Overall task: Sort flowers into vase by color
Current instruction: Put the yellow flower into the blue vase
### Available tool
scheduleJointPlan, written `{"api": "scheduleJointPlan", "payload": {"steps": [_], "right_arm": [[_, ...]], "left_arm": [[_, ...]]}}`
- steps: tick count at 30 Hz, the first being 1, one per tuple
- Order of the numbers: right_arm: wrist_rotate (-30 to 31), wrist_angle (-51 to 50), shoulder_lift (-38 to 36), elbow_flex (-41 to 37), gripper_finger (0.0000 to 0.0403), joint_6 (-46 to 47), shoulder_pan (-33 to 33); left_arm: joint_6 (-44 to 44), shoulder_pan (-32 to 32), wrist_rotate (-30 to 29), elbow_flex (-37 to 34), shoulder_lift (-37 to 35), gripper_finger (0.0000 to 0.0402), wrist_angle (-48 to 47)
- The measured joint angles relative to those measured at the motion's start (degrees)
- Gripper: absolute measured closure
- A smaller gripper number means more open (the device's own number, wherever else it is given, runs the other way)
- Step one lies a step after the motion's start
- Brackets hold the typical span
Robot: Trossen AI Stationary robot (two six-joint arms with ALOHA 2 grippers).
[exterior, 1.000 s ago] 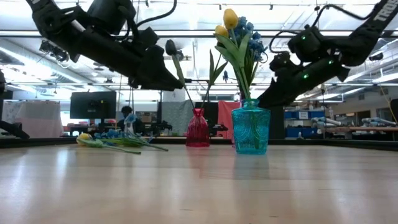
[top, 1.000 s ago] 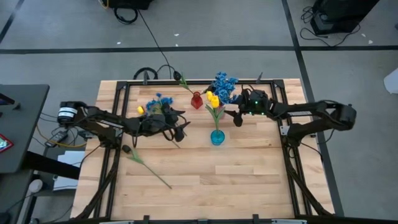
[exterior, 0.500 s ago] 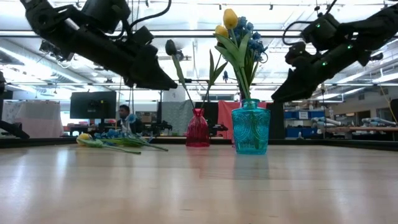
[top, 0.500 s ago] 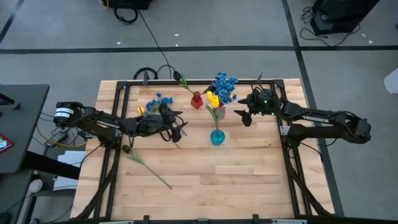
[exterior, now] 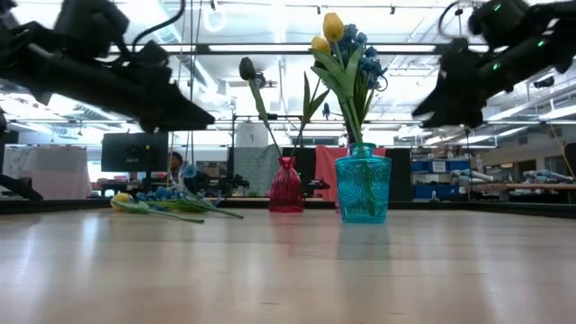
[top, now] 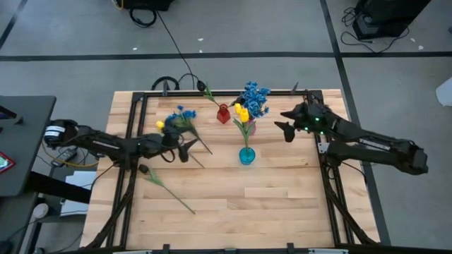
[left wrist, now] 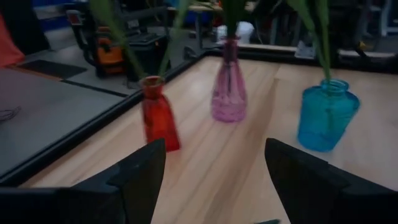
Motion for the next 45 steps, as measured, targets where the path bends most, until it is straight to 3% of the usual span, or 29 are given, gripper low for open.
{"api": "scheduleJointPlan", "payload": {"steps": [5,11,21,29,34,38,45], "right_arm": [[1.31,1.90,-7.67,0.02,0.0117,0.51,2.15],[7.62,6.29,-12.38,-4.27,0.0118,3.85,6.68],[9.54,39.08,-12.24,-18.21,0.0131,4.81,13.58],[8.55,42.15,-10.52,-18.64,0.0141,2.43,18.88],[13.74,42.77,-7.39,-18.64,0.0146,-3.80,22.18],[15.81,43.50,-5.88,-18.64,0.0149,-7.81,23.09],[17.65,42.51,-5.14,-18.64,0.0151,-12.12,24.17]], "left_arm": [[-7.11,0.09,-1.58,-3.65,-5.64,0.0120,-0.54],[-19.32,0.11,-1.27,-4.04,-5.04,0.0120,-1.89],[-15.59,0.11,-5.25,-4.04,-4.83,0.0120,0.26],[-17.66,0.11,-7.57,-2.27,-4.85,0.0122,0.29],[-21.79,0.09,-13.31,2.77,-4.80,0.0147,-10.74],[-33.50,0.48,-16.55,7.84,-2.95,0.0168,-26.50],[-54.28,0.36,-8.91,11.26,2.10,0.0187,-37.20]]}}
